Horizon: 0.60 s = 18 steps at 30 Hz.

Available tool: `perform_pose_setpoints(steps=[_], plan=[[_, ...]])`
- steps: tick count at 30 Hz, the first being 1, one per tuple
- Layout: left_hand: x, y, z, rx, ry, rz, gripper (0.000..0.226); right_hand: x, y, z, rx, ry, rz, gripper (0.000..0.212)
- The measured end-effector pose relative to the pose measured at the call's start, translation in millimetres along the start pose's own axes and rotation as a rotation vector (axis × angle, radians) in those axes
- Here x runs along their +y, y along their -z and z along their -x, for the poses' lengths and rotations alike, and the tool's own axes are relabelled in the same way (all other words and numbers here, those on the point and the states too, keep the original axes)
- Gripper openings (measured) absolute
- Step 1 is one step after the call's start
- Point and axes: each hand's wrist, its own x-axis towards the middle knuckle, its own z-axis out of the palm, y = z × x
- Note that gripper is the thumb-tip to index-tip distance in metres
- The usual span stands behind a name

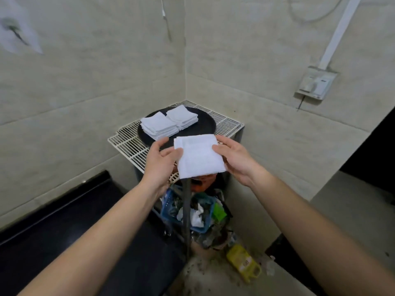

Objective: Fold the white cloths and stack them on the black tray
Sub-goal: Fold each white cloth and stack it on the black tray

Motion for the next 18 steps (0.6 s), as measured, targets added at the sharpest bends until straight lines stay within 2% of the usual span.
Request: perform_pose_setpoints(steps=[5,14,18], plan=[[6,-14,-70,0.040,-0.012,-0.113,0.056,-11,3,-91,-0.045,-0.020,0.039,0.052],[7,-37,-206,0.266,0.026,-0.122,0.059,-34,1,-263,-0.204,-0.041,0.111,0.051],[4,-53,-261,0.316,0.072,-0.169,0.056,-45,1,-333,-0.265,-0.043,0.209,0.047]])
